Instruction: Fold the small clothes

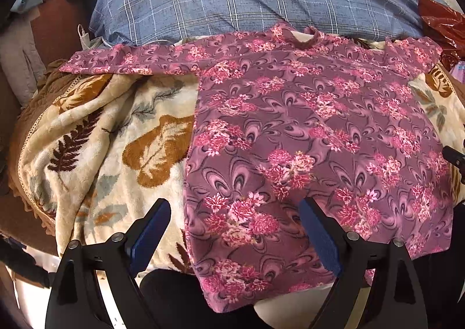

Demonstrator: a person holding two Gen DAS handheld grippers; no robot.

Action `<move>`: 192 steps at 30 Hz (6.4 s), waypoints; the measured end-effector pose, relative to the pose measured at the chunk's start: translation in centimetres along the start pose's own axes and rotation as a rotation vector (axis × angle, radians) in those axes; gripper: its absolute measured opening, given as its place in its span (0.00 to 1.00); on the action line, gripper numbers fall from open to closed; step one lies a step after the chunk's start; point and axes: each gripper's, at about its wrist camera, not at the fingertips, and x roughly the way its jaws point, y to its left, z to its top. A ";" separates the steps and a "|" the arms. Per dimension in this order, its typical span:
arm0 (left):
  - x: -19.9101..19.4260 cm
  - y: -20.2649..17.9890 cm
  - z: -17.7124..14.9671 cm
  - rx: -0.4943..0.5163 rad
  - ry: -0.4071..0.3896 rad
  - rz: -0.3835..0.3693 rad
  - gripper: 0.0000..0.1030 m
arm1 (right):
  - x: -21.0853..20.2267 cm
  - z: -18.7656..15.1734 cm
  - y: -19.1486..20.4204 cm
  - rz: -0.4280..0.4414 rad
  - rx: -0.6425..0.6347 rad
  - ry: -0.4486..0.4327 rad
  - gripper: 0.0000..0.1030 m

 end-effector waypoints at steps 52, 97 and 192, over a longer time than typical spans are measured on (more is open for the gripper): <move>1.8 0.3 1.7 -0.001 0.039 -0.069 0.88 | -1.0 0.1 -2.2 -0.008 0.021 -0.018 1.00; 11.1 6.9 -1.5 -0.063 0.359 -0.090 0.78 | 2.0 -5.8 -1.8 0.183 -0.016 0.142 0.13; 33.0 -6.8 28.2 -0.147 0.271 -0.127 0.66 | 14.9 14.7 -29.2 0.323 0.708 -0.175 0.31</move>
